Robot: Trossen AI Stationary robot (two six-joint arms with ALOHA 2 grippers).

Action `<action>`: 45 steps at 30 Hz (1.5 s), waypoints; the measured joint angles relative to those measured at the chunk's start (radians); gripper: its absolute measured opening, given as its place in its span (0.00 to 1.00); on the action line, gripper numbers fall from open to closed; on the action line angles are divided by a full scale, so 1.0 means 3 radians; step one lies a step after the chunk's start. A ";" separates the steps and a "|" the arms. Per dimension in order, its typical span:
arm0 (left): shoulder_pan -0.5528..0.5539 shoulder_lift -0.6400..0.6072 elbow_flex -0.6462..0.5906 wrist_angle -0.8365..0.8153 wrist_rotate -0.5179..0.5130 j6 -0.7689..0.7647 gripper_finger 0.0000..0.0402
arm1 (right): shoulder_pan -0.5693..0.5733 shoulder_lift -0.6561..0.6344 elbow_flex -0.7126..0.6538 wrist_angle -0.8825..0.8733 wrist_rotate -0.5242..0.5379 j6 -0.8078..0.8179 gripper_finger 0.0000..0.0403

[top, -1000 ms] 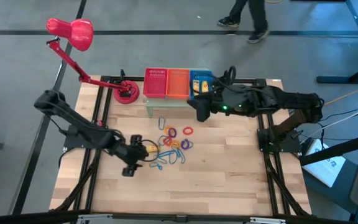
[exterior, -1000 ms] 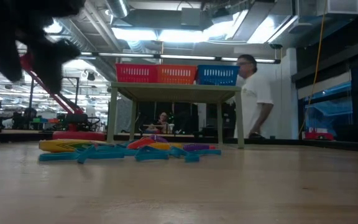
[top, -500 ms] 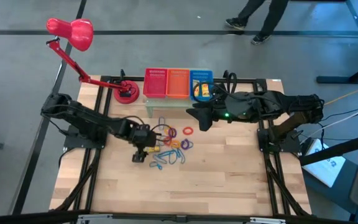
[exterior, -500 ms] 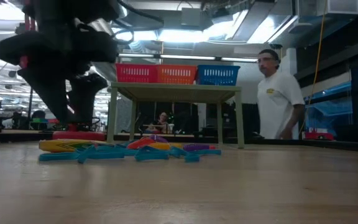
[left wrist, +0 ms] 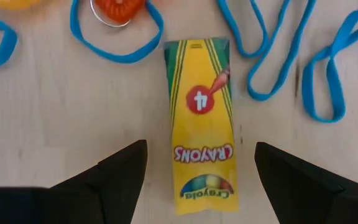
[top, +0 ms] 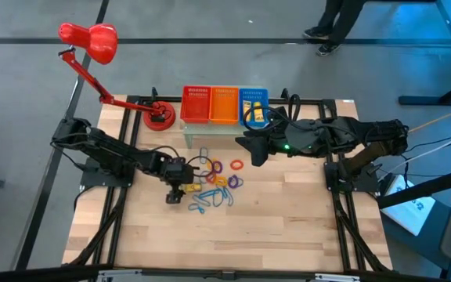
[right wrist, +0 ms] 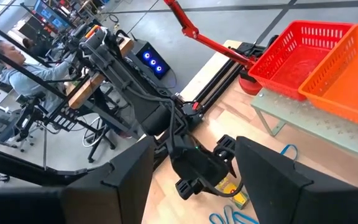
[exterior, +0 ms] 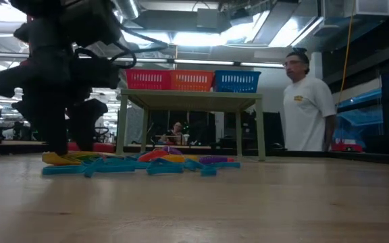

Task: Pick & Place Office Desk Supplies
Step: Put the yellow crayon box into the blue bin on the shelf

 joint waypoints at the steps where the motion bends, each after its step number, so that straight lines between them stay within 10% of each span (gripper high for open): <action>1: 0.0002 0.0000 -0.0018 0.0030 0.0006 -0.0032 0.74 | -0.0001 0.0000 0.0000 0.0000 -0.0003 0.0003 0.57; 24: -0.0313 0.0353 -0.0171 0.0593 -0.0342 -0.0303 0.73 | -0.0002 0.0000 0.0000 0.0025 0.0083 0.0063 0.57; 45: -0.0128 0.0237 -0.0178 0.0717 -0.0273 -0.0561 0.40 | -0.0002 0.0001 0.0000 0.0025 0.0082 0.0034 0.57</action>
